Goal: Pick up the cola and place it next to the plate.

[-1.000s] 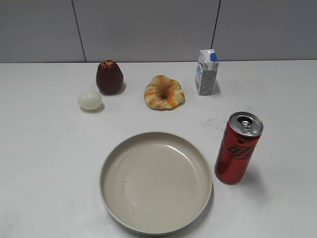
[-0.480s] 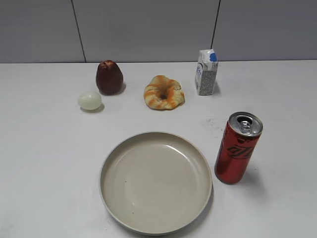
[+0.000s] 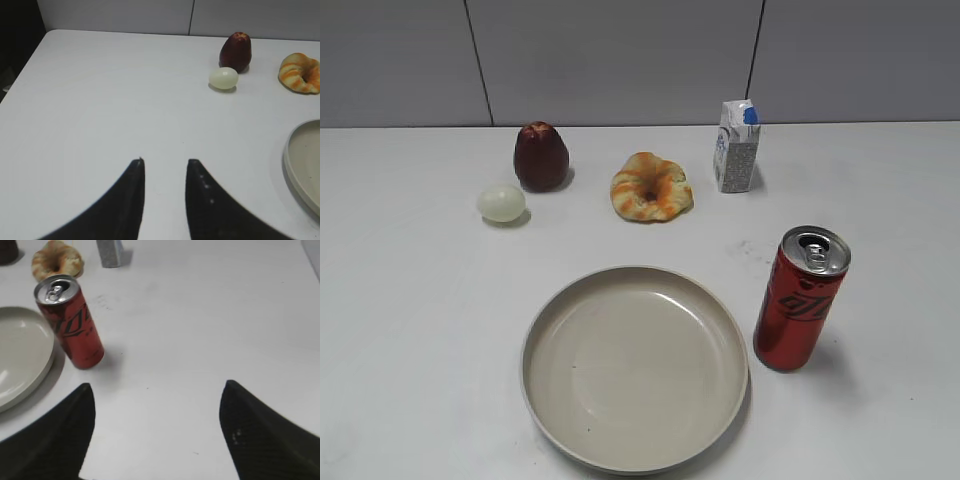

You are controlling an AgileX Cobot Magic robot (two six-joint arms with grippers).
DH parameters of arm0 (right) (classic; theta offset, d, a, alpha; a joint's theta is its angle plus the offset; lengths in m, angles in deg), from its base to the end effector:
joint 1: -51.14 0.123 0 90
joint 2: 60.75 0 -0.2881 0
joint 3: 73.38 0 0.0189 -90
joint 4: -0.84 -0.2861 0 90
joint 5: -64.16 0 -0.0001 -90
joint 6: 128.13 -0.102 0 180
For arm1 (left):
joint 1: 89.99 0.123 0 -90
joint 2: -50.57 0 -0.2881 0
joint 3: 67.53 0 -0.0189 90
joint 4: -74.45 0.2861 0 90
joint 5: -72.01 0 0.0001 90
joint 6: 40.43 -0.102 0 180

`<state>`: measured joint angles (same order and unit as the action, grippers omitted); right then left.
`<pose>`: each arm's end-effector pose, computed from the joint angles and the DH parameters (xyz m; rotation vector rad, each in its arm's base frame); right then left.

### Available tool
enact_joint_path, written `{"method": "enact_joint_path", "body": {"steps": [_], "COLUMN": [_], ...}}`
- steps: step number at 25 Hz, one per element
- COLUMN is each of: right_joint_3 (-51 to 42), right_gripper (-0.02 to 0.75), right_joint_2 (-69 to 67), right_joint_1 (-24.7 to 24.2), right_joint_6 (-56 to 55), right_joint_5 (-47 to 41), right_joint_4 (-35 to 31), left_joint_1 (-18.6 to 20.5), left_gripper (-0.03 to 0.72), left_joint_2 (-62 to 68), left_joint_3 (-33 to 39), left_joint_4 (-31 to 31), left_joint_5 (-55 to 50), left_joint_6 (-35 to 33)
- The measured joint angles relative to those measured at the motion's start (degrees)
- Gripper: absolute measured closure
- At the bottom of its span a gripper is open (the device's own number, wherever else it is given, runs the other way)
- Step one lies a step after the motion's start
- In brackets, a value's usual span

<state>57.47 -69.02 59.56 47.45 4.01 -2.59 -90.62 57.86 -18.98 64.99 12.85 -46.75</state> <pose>0.0349 0.0105 0.2873 -0.0735 2.0558 0.2109 0.0319 -0.0148 0.2936 0.1268 1.9949 -0.1326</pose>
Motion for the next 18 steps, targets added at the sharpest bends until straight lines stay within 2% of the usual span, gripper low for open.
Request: {"method": "enact_joint_path", "body": {"steps": [3,5,18], "right_joint_3": [0.0,0.0,0.0], "right_gripper": [0.154,0.154,0.155], "right_joint_2": [0.9,0.9,0.9], "right_joint_1": [-4.2,-5.1,-5.3], "right_joint_6": [0.0,0.0,0.0], "right_joint_5": [-0.1,0.0,0.0], "right_joint_4": [0.0,0.0,0.0], "left_joint_1": [0.0,0.0,0.0], "left_gripper": [0.461,0.461,0.461], "left_joint_2": [0.0,0.0,0.0], "left_joint_3": [0.0,0.0,0.0], "left_joint_4": [0.0,0.0,0.0], "left_joint_5": [0.0,0.0,0.0], "left_joint_6": [0.0,0.0,0.0]}}
